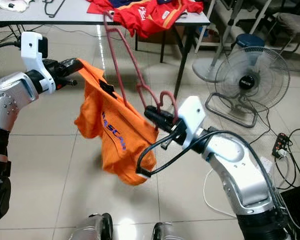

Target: Hang hanger

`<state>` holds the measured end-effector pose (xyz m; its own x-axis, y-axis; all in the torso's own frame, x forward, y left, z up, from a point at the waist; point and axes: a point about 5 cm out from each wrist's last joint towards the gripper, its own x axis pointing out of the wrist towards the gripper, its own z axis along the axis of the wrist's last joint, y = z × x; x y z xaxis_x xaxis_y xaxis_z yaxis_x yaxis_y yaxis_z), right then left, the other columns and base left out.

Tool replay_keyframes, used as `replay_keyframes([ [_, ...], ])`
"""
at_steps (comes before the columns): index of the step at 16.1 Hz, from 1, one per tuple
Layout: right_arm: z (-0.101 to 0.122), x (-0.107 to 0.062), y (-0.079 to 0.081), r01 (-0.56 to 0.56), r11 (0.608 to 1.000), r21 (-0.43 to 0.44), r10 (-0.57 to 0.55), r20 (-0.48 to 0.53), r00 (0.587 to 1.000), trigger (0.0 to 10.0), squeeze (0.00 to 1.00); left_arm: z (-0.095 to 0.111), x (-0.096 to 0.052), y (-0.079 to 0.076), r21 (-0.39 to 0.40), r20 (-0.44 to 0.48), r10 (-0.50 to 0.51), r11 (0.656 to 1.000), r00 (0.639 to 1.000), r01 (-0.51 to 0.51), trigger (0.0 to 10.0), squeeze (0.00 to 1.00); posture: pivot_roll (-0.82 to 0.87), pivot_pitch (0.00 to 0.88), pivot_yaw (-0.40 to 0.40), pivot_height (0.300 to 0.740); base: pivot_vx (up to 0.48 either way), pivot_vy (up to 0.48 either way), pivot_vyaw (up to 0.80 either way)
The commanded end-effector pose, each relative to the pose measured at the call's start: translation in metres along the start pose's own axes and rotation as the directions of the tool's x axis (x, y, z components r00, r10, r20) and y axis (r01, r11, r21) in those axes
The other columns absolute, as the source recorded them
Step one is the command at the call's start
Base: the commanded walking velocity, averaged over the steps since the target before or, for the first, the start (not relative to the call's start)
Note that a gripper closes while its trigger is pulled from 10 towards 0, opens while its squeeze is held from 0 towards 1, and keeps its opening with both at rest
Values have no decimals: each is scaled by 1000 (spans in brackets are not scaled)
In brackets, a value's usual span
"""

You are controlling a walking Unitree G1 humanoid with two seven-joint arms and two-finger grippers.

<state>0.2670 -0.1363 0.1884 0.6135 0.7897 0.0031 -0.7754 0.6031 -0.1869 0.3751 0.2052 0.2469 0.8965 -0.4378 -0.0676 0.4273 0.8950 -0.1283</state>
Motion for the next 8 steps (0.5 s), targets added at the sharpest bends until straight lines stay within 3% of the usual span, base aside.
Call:
replay_keyframes([
  [1, -18, -12, -4, 44, 999, 24, -41, -108, 993, 0, 0, 45, -11, 5, 95, 174, 45, 994, 984, -62, 0, 0, -63, 122, -16, 740, 0, 0, 0],
  [5, 8, -10, -34, 253, 964, -79, -251, 33, 967, 0, 0, 34, -6, -3, 152, 142, 21, 987, 990, -43, 0, 0, -66, 115, -16, 740, 0, 0, 0],
  [6, 11, -10, -36, 252, 964, -86, -250, 33, 968, 10000, 0, 31, -5, -6, 153, 137, 14, 988, 991, -35, 0, 0, -68, 111, -16, 740, 0, 0, 0],
  [8, 12, -8, -32, 190, 976, -107, -190, 9, 982, 10000, 0, 27, -4, -8, 155, 132, 6, 987, 991, -27, 0, 0, -68, 111, -16, 740, 0, 0, 0],
])
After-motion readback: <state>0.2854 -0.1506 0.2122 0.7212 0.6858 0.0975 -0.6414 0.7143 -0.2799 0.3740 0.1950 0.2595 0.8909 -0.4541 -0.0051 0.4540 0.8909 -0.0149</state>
